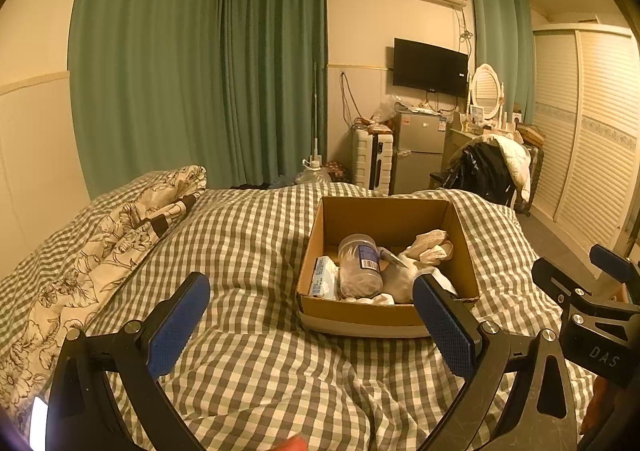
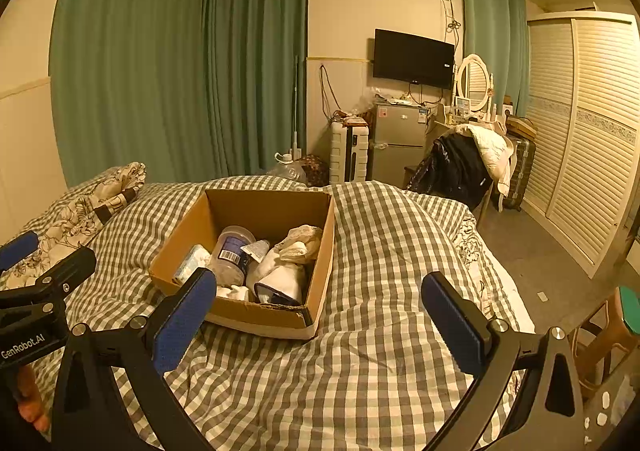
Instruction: Organize objects
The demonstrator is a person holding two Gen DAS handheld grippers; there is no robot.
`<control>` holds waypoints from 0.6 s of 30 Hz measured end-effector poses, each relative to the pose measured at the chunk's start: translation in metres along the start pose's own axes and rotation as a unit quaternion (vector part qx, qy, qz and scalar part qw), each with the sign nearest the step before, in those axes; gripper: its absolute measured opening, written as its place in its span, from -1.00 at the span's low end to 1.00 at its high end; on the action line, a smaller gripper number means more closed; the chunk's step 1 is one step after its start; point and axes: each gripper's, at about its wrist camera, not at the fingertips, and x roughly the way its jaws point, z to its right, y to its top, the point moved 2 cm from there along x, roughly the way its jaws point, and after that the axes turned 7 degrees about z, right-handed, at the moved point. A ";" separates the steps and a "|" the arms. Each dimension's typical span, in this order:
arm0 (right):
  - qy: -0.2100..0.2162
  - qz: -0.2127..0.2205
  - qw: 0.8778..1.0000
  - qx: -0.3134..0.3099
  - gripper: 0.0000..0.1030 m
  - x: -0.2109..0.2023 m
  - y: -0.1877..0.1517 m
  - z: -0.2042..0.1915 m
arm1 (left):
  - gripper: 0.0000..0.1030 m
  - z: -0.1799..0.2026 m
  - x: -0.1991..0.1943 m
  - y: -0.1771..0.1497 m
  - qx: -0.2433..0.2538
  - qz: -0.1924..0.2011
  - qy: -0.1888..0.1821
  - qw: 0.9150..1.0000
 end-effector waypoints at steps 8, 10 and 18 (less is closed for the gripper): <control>0.000 0.004 1.000 0.002 0.99 0.000 0.000 0.001 | 1.00 -0.003 0.001 -0.001 -0.006 -0.004 -0.003 1.000; 0.000 0.003 1.000 0.001 0.99 0.000 -0.001 0.000 | 1.00 -0.003 0.001 -0.001 -0.005 -0.004 -0.003 1.000; 0.000 0.001 1.000 0.000 0.99 0.001 -0.002 -0.001 | 1.00 -0.003 0.000 -0.001 -0.004 -0.004 -0.003 1.000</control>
